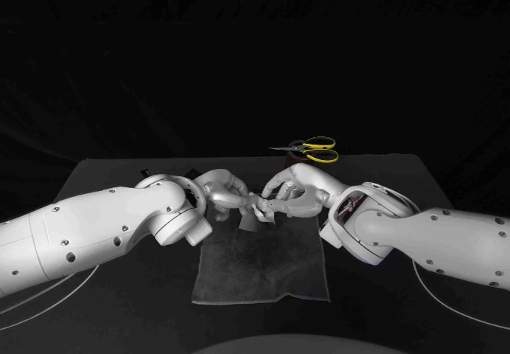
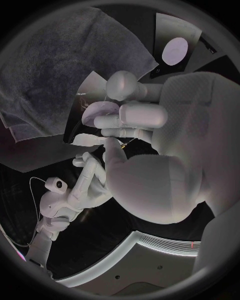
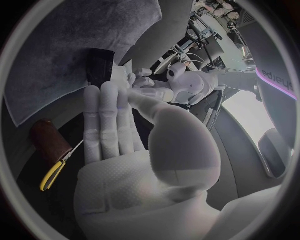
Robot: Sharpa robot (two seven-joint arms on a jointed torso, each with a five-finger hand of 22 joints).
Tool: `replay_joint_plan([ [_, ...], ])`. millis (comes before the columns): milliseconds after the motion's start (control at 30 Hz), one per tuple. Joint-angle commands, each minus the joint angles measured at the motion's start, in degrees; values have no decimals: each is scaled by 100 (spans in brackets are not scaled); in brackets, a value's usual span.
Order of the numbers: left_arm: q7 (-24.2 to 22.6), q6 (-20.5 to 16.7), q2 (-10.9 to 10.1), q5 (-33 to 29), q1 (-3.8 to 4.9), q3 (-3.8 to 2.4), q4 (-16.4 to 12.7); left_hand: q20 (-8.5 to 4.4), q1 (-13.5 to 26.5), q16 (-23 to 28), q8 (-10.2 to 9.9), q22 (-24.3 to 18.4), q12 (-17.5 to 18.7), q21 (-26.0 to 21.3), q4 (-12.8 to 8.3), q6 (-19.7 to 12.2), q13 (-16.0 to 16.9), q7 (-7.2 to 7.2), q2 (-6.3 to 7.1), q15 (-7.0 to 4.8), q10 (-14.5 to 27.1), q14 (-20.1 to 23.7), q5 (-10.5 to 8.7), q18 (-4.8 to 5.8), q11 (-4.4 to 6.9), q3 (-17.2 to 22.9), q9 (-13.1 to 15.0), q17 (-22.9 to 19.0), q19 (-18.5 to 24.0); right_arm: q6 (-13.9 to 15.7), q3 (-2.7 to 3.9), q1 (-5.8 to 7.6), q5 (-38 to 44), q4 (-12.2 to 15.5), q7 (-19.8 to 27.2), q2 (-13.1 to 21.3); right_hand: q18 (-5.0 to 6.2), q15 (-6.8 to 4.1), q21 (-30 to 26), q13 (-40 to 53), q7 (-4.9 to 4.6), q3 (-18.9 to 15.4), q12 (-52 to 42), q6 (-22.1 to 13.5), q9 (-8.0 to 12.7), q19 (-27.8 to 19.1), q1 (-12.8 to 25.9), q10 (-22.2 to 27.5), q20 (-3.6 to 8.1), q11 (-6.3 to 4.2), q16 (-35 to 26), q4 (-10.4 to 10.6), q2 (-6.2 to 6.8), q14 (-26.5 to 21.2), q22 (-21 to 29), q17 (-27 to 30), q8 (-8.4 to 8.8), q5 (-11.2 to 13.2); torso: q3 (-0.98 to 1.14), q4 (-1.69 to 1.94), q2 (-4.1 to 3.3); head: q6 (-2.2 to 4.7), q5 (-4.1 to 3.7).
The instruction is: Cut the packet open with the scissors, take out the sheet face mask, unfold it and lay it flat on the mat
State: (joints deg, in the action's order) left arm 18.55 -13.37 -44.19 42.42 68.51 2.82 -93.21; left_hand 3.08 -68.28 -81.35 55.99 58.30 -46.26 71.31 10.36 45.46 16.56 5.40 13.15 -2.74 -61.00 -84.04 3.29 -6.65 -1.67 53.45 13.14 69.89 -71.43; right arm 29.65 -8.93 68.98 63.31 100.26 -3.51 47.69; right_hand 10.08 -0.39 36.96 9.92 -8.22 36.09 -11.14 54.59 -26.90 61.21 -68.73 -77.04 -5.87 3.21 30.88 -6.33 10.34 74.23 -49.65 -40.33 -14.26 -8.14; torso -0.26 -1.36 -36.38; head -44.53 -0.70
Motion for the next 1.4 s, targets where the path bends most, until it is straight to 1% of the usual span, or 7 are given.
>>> replay_joint_plan([
  [33, -8, 101, 12, -199, 7, -3, 23, -8, 52, 32, -29, 6, 30, -22, -916, 1, 10, 44, -32, 30, 37, 6, 6, -49, 13, 954, 11, 11, 30, 443, 2, -17, 52, 52, 568, 67, 46, -70, 107, 188, 66, -35, -271, 180, 66, 132, -100, -131, 57, -62, 326, -13, -8, 157, -84, -162, 68, 28, -3, 5, -4, -8, 4],
  [167, -18, 121, 15, -281, 7, -3, 62, -6, 58, 39, -33, -5, 30, -29, -915, 1, 13, 45, -40, 32, 38, 11, -2, -51, 12, 960, 12, -2, 39, 550, 2, -53, 296, 112, 667, 155, -79, -188, 971, 814, 179, -37, -967, 475, 186, 603, -112, -213, 179, -182, 1067, -12, -27, 337, -748, -535, 207, 49, -1, -1, -5, -14, 13],
  [333, -44, 137, 25, -405, 7, -2, 109, 0, 75, 66, -46, -84, 39, -78, -914, -5, 17, 51, -60, 39, 55, 31, -16, -69, 5, 970, 14, -54, 96, 431, 2, -138, 874, 113, 404, 140, -307, -282, 2275, 1623, 273, -145, -1754, 691, 262, 1245, -39, -266, 267, -276, 2938, 47, -45, 854, -1763, -2030, 321, 109, 1, 0, -6, -23, 16],
  [467, -57, 150, 35, -476, 6, -2, 135, 10, 95, 98, -62, -144, 56, -119, -912, -13, 18, 59, -80, 47, 76, 58, -27, -81, -4, 968, 18, -113, 145, 293, 2, -207, 1243, 54, 69, 29, -448, -318, 3012, 3853, 307, -258, -3765, 810, 322, 1605, -21, -438, 311, -308, 4144, 108, -90, 1163, -2355, -3138, 442, 92, 6, 4, -9, -37, 13],
  [567, -59, 160, 40, -504, 6, -1, 142, 10, 95, 98, -62, -144, 56, -119, -912, -13, 18, 59, -80, 47, 76, 58, -27, -81, -4, 968, 18, -113, 145, 214, 2, -234, 1412, 1, -141, -62, -489, -316, 3218, 4593, 304, -301, -4418, 825, 353, 1706, 4, -529, 312, -301, 4532, 149, -117, 1259, -2527, -3522, 505, 98, 5, 9, -8, -47, 21],
  [900, -45, 204, 43, -546, 6, -1, 133, 14, 102, 96, -67, -135, 61, -114, -912, -14, 19, 61, -86, 50, 80, 57, -29, -79, -7, 963, 20, -104, 144, 256, 2, -264, 1759, -158, -766, -289, -524, -285, 3386, 5693, 264, -417, -5406, 787, 428, 1790, 97, -690, 290, -266, 5120, 242, -68, 1390, -2685, -4119, 647, 102, -4, 10, -9, -75, 27],
  [1400, -73, 160, 41, -647, 6, 0, 144, 34, 143, 210, -117, -310, 198, -237, -931, 2, -28, 74, -123, 71, 115, 146, -31, -119, -26, 926, 44, -315, 291, -113, 2, -267, 1962, -283, -1196, -473, -503, -223, 3293, 5874, 191, -593, -5481, 667, 524, 1721, 188, -629, 236, -198, 5172, 366, 55, 1373, -2654, -4175, 798, 246, -5, 8, -2, -83, 34],
])
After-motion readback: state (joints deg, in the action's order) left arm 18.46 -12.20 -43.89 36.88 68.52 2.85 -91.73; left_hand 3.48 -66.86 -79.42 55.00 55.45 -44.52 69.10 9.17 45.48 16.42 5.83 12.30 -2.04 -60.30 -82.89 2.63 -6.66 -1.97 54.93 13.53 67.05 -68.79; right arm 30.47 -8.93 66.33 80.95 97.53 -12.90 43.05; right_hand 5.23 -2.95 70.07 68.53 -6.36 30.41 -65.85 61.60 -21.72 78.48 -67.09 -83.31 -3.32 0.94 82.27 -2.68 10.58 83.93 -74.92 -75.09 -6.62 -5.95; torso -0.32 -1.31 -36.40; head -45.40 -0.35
